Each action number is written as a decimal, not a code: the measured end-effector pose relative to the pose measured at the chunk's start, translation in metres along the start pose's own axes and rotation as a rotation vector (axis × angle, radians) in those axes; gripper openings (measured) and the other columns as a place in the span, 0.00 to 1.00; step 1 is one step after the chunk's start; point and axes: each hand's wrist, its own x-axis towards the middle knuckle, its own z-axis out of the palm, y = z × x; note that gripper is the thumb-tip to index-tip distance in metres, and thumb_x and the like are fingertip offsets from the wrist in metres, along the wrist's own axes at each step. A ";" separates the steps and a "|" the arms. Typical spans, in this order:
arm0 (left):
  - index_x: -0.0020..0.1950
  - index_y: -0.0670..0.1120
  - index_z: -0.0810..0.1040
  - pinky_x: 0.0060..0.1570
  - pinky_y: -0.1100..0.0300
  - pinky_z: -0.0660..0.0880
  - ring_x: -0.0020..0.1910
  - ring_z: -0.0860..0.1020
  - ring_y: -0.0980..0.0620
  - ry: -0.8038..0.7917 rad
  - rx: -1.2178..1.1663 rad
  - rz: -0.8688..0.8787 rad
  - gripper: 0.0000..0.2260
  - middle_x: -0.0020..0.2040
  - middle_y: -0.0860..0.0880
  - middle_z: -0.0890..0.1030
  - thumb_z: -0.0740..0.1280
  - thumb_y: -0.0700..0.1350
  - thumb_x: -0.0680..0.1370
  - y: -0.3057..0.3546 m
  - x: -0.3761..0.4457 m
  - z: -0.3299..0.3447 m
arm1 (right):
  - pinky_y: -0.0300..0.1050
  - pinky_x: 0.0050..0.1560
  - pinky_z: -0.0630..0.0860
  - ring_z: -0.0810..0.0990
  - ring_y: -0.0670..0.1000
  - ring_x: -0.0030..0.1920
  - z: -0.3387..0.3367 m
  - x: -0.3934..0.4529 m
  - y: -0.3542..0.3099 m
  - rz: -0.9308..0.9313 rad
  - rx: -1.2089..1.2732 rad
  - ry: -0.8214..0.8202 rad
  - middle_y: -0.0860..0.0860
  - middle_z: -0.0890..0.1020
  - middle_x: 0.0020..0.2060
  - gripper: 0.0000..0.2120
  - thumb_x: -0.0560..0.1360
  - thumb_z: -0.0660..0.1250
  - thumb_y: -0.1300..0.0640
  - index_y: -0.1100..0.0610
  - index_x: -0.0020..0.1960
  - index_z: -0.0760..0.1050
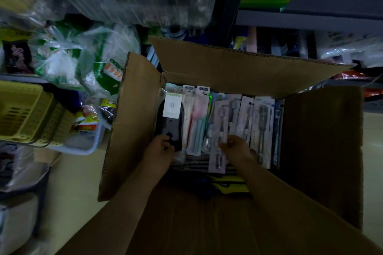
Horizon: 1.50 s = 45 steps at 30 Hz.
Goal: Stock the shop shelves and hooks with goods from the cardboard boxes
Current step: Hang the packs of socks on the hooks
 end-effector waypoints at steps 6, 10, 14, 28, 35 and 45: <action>0.64 0.46 0.71 0.55 0.48 0.76 0.52 0.77 0.45 0.040 -0.148 0.032 0.14 0.49 0.49 0.77 0.63 0.38 0.79 0.004 0.005 -0.026 | 0.45 0.64 0.69 0.71 0.57 0.64 0.035 -0.013 -0.030 -0.148 -0.160 0.219 0.59 0.70 0.66 0.24 0.77 0.67 0.55 0.60 0.70 0.67; 0.59 0.53 0.69 0.58 0.37 0.73 0.56 0.77 0.39 0.023 -0.239 0.014 0.14 0.55 0.43 0.77 0.64 0.37 0.78 -0.006 0.013 -0.036 | 0.44 0.62 0.71 0.74 0.56 0.65 0.081 -0.011 -0.066 -0.138 0.021 -0.084 0.56 0.71 0.68 0.33 0.74 0.70 0.49 0.60 0.73 0.62; 0.57 0.55 0.71 0.59 0.36 0.73 0.57 0.77 0.39 -0.029 -0.318 -0.002 0.13 0.57 0.42 0.77 0.64 0.37 0.78 -0.012 0.017 -0.041 | 0.47 0.62 0.74 0.75 0.57 0.62 0.117 0.002 -0.080 0.025 0.133 -0.050 0.57 0.73 0.65 0.35 0.69 0.74 0.45 0.60 0.68 0.66; 0.61 0.49 0.68 0.38 0.66 0.71 0.47 0.76 0.56 -0.124 -0.265 0.016 0.14 0.50 0.52 0.77 0.63 0.36 0.79 0.002 0.006 -0.052 | 0.46 0.50 0.81 0.82 0.54 0.50 0.118 0.002 -0.077 0.120 0.371 -0.030 0.56 0.82 0.53 0.31 0.60 0.80 0.45 0.61 0.57 0.78; 0.62 0.48 0.69 0.38 0.66 0.71 0.47 0.77 0.56 -0.153 -0.267 0.017 0.14 0.50 0.52 0.77 0.62 0.36 0.79 0.004 0.004 -0.054 | 0.40 0.46 0.78 0.81 0.49 0.45 0.106 0.001 -0.076 0.010 0.503 -0.161 0.51 0.83 0.47 0.16 0.67 0.78 0.57 0.53 0.49 0.74; 0.60 0.45 0.72 0.43 0.61 0.73 0.47 0.78 0.50 -0.112 -0.264 0.018 0.11 0.51 0.46 0.78 0.63 0.36 0.79 0.000 0.007 -0.050 | 0.42 0.51 0.79 0.80 0.48 0.47 0.061 0.003 -0.063 -0.034 0.556 -0.271 0.49 0.81 0.53 0.16 0.72 0.74 0.60 0.53 0.56 0.73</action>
